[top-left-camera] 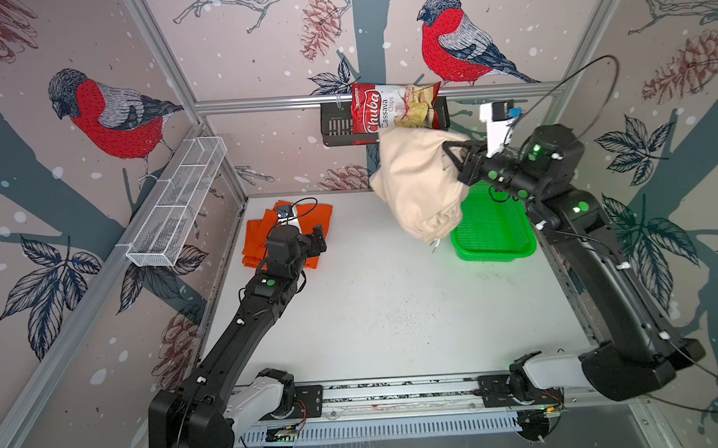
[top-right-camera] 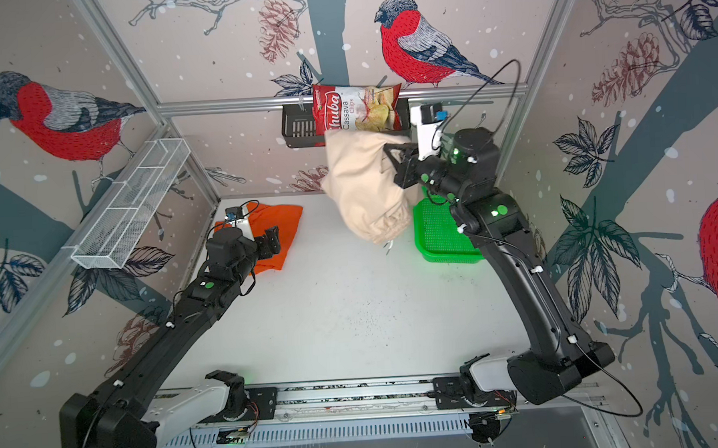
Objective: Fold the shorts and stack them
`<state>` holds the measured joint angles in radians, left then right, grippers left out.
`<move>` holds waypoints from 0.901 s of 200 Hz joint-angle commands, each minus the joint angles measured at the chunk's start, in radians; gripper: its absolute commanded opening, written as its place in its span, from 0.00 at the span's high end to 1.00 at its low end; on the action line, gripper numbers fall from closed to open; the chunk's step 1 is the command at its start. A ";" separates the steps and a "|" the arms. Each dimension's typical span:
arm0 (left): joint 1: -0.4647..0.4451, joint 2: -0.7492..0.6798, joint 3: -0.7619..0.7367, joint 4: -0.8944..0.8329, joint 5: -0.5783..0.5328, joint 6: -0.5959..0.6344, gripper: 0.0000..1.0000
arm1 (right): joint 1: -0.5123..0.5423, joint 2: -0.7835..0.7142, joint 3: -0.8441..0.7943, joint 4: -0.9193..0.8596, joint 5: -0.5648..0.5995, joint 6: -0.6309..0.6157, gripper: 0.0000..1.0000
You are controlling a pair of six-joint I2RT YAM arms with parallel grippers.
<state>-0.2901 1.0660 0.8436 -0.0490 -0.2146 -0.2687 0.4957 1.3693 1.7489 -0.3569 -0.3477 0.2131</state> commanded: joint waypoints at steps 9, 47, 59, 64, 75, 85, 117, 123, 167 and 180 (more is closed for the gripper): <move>0.001 -0.027 -0.011 -0.009 -0.055 0.020 0.14 | 0.071 0.028 -0.193 0.061 0.031 0.070 0.95; 0.001 -0.021 -0.055 0.008 -0.023 0.009 0.15 | 0.078 0.089 -0.453 0.107 0.121 0.142 0.02; 0.001 -0.013 -0.069 0.020 -0.002 0.000 0.15 | 0.057 0.108 -0.496 0.104 0.158 0.137 0.01; 0.001 -0.010 -0.076 0.026 0.005 -0.006 0.15 | 0.044 0.118 -0.508 0.102 0.168 0.141 0.00; 0.001 -0.006 -0.088 0.041 0.029 -0.019 0.15 | 0.005 0.141 -0.527 0.088 0.178 0.152 0.01; 0.002 -0.002 -0.101 0.054 0.050 -0.030 0.15 | -0.032 0.166 -0.543 0.084 0.166 0.160 0.00; 0.000 0.016 -0.123 0.077 0.093 -0.062 0.15 | -0.107 0.229 -0.600 0.108 0.142 0.158 0.00; 0.000 0.018 -0.128 0.079 0.098 -0.066 0.15 | -0.118 0.240 -0.607 0.110 0.142 0.155 0.00; 0.001 0.023 -0.146 0.089 0.108 -0.073 0.15 | -0.162 0.271 -0.664 0.100 0.220 0.160 0.01; 0.000 0.019 -0.151 0.090 0.104 -0.069 0.15 | -0.176 0.262 -0.684 0.099 0.249 0.162 0.01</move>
<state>-0.2909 1.0889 0.6998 -0.0086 -0.1219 -0.3359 0.3382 1.6405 1.0962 -0.2741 -0.1677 0.3660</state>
